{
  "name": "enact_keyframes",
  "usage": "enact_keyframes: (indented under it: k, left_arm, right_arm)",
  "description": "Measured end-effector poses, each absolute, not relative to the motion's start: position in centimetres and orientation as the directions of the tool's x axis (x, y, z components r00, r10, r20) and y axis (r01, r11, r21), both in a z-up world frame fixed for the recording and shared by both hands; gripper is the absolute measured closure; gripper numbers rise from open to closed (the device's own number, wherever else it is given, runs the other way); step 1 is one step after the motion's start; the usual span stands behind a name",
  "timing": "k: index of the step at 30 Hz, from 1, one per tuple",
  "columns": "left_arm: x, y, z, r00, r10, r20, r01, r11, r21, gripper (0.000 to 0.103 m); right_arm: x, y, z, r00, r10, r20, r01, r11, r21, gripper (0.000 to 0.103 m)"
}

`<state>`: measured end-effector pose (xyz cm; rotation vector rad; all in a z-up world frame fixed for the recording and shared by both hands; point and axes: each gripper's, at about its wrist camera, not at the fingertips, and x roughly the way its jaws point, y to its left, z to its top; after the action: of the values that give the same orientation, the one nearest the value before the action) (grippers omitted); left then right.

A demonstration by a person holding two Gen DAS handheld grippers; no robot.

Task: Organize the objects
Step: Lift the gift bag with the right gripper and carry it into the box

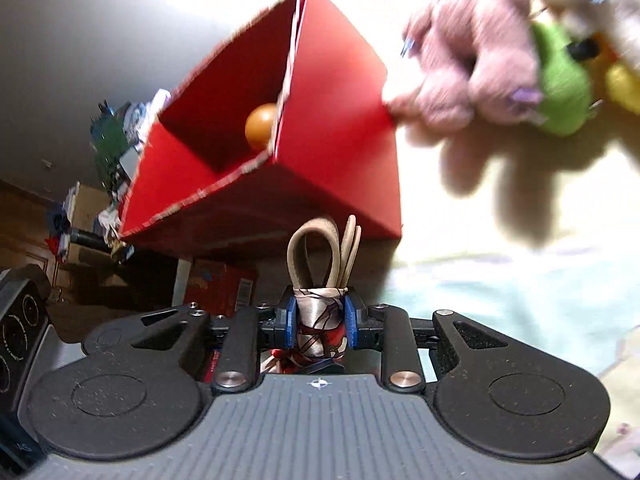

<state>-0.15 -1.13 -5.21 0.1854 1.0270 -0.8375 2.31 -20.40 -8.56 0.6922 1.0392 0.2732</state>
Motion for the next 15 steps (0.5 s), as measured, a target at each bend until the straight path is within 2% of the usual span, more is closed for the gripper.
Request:
enact_keyframes:
  k: [6,15]
  left_arm:
    - [-0.8,-2.7,-1.4,0.282,-0.603,-0.746,0.761,0.614,-0.21,0.061]
    - [1.3,-2.1,5.6,0.42,-0.666,-0.617,0.772,0.619,-0.143,0.06]
  right_arm:
    - [1.7,-22.0,-4.0,0.598,0.496,-0.63,0.044,0.764,0.644,0.078]
    - [7.2,-19.6,2.4,0.665,0.517,-0.539,-0.154,0.801,0.578,0.078]
